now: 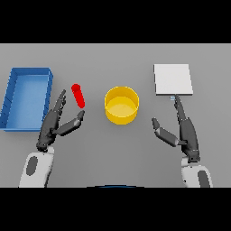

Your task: Pick up the red beaker and tilt it to pour out 1 green nut into yellow bowl. Pick up the yellow bowl and place it on the metallic measuring scale.

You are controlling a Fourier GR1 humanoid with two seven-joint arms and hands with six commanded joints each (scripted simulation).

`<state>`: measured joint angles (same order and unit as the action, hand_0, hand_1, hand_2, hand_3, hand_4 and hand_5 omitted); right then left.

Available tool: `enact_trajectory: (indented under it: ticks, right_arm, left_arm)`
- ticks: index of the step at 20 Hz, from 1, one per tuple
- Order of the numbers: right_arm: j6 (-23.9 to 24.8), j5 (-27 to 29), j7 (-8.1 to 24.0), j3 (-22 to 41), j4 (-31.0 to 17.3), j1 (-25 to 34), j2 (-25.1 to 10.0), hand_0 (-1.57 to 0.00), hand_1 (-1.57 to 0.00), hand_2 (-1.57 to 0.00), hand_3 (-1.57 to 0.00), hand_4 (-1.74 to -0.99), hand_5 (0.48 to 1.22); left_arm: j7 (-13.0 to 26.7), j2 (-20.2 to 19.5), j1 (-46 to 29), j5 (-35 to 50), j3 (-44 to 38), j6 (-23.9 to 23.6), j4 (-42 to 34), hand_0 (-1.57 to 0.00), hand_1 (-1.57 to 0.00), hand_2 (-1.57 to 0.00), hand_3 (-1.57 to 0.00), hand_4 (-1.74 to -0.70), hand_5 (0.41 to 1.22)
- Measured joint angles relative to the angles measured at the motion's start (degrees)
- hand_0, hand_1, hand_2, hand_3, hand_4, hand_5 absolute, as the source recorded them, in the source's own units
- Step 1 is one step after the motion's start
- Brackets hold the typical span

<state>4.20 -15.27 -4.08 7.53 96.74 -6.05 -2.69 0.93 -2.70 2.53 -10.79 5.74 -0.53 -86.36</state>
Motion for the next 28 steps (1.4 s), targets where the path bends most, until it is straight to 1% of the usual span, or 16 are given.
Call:
enact_trajectory:
  ticks: [4,5,7,8,9,10,14,17,18,20,22,23,25,26,27,28]
  right_arm:
    - [-0.4,1.4,-1.1,-0.8,-1.2,1.1,0.0,0.00,0.00,0.00,0.00,-1.281,0.635]
    - [-0.2,1.0,-2.3,-0.4,-0.7,0.9,0.1,0.00,0.00,0.00,0.00,-1.278,0.634]
    - [-0.4,0.8,-1.1,-0.5,-0.5,1.5,-0.2,0.00,0.00,0.00,0.00,-1.268,0.635]
    - [-0.6,0.7,-1.7,0.0,-0.5,0.7,0.1,0.00,0.00,0.00,0.00,-1.267,0.635]
    - [-0.3,0.5,-0.5,-0.2,-0.6,0.9,0.1,0.00,0.00,0.00,0.00,-1.266,0.635]
    - [-0.4,0.8,-1.0,-0.4,-0.4,0.6,0.0,0.00,0.00,0.00,0.00,-1.269,0.638]
    - [-0.6,1.2,-0.6,-0.7,-0.3,0.6,-0.3,0.00,0.00,0.00,0.00,-1.271,0.646]
    - [-0.7,1.1,-2.0,-0.2,0.2,-0.4,-0.1,0.00,0.00,0.00,0.00,-1.269,0.642]
    - [-0.5,1.6,-0.4,-0.9,0.2,0.9,-0.1,0.00,0.00,0.00,0.00,-1.268,0.641]
    - [-0.3,1.5,-0.4,-0.9,-0.1,0.9,0.0,0.00,0.00,0.00,0.00,-1.268,0.639]
    - [-0.3,1.3,0.0,-0.9,0.8,0.6,-0.3,0.00,0.00,0.00,0.00,-1.264,0.640]
    - [-0.1,1.0,0.2,-1.0,0.0,1.0,-0.3,0.00,0.00,0.00,0.00,-1.264,0.640]
    - [-0.1,1.0,-0.3,-1.0,0.3,0.9,-0.5,0.00,0.00,0.00,0.00,-1.261,0.641]
    - [-0.1,0.8,-0.5,-0.8,0.2,0.5,-0.5,0.00,0.00,0.00,0.00,-1.259,0.642]
    - [0.0,0.7,-0.2,-0.7,0.0,0.7,-0.2,0.00,0.00,0.00,0.00,-1.260,0.642]
    - [0.1,1.0,0.3,-0.9,0.1,1.2,-0.2,0.00,0.00,0.00,0.00,-1.258,0.644]
  left_arm:
    - [-1.9,0.4,5.3,-0.3,-1.3,-0.8,6.6,0.00,0.00,0.00,0.00,-1.25,0.660]
    - [-2.2,0.2,6.7,-0.3,-1.8,-0.9,8.3,0.00,0.00,0.00,0.00,-1.26,0.668]
    - [-3.2,0.5,8.8,-0.6,-2.2,-1.3,11.1,0.00,0.00,0.00,0.00,-1.27,0.677]
    - [-3.3,-0.1,10.3,-0.2,-3.1,-1.3,12.3,0.00,0.00,0.00,0.00,-1.28,0.680]
    - [-3.9,-0.1,10.8,0.1,-3.5,-1.1,13.9,0.00,0.00,0.00,0.00,-1.28,0.682]
    - [-4.0,0.1,12.1,-0.1,-3.7,-1.4,15.7,0.00,0.00,0.00,0.00,-1.29,0.685]
    - [-4.7,0.6,16.1,-0.7,-4.0,-1.7,20.1,0.00,0.00,0.00,0.00,-1.30,0.690]
    - [-4.2,1.2,19.0,-1.0,-4.5,-2.5,23.5,0.00,0.00,0.00,0.00,-1.29,0.683]
    - [-4.4,1.1,19.7,-1.0,-4.7,-2.5,24.7,0.00,0.00,0.00,0.00,-1.29,0.683]
    - [-4.8,0.8,21.5,-0.6,-5.5,-2.1,26.7,0.00,0.00,0.00,0.00,-1.30,0.686]
    - [-6.4,1.1,22.8,0.2,-6.2,-1.8,28.5,0.00,0.00,0.00,0.00,-1.32,0.692]
    - [-7.6,1.2,23.3,0.5,-6.6,-1.5,29.9,0.00,0.00,0.00,0.00,-1.33,0.695]
    - [-8.7,1.4,24.1,1.0,-7.3,-1.7,31.4,0.00,0.00,0.00,0.00,-1.35,0.704]
    - [-9.1,1.6,24.5,1.5,-7.9,-1.8,32.0,0.00,-0.03,-0.07,-0.03,-1.38,0.724]
    - [-10.0,2.2,25.2,2.0,-8.5,-2.1,33.3,-0.12,-0.15,-0.18,-0.12,-1.41,0.750]
    - [-10.2,2.8,25.5,2.5,-8.9,-2.5,33.2,-0.29,-0.33,-0.36,-0.29,-1.45,0.783]
